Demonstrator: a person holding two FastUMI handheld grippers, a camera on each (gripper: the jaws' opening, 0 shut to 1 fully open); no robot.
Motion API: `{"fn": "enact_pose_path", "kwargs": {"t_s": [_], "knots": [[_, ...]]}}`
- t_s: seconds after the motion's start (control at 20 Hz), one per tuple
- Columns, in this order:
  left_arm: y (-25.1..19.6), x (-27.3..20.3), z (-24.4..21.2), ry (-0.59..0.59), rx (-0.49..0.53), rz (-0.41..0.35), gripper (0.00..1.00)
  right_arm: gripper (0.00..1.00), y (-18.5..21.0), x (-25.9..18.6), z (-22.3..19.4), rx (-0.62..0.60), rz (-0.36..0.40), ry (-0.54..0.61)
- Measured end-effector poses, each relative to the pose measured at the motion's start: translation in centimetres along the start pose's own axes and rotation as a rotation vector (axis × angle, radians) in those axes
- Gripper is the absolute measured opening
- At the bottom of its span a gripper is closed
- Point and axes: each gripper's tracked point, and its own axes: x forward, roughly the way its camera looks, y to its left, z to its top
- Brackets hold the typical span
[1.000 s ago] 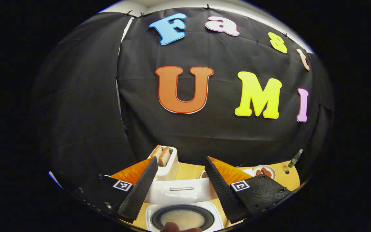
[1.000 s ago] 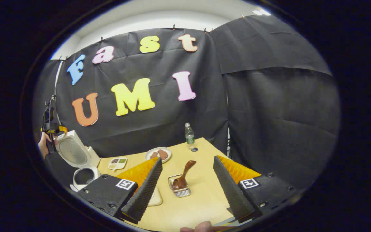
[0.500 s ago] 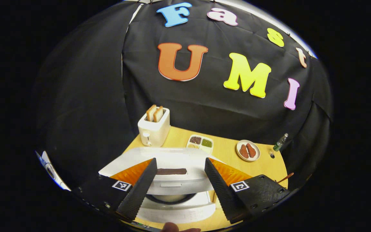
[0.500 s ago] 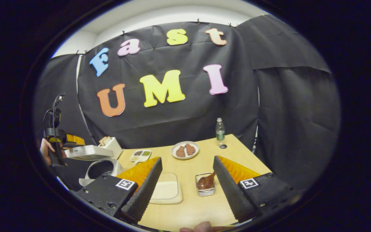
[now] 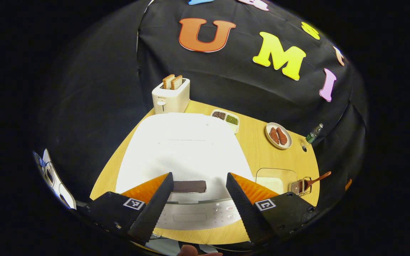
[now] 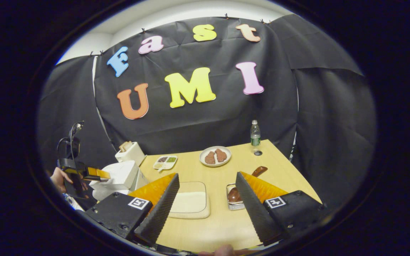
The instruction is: Close the left gripper, press the button to open the rice cooker; take a wooden spoon from the chopstick holder with the right hand, scoop a spoonful of rice and pour it into the rice cooker, then put the wooden spoon back into the chopstick holder.
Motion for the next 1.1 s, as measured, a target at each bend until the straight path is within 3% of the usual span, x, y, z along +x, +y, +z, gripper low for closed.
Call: {"fn": "enact_pose_path", "kwargs": {"t_s": [0.7,0.8,0.9,1.1], "knots": [[1.1,1.7,-2.7,0.105,-0.064,0.060,0.97,1.00,1.0,4.3,-0.3,0.027,0.087,0.052],[1.0,1.5,-3.1,0.108,-0.025,0.069,0.92,1.00,1.4,5.0,-0.4,0.028,0.105,0.058],[1.1,1.6,-3.2,0.082,0.029,0.083,0.93,1.00,1.7,5.5,-0.6,0.032,0.123,0.064],[1.0,1.7,-3.1,0.049,0.024,0.089,0.93,1.00,2.0,6.5,-1.1,0.041,0.169,0.082]]}}
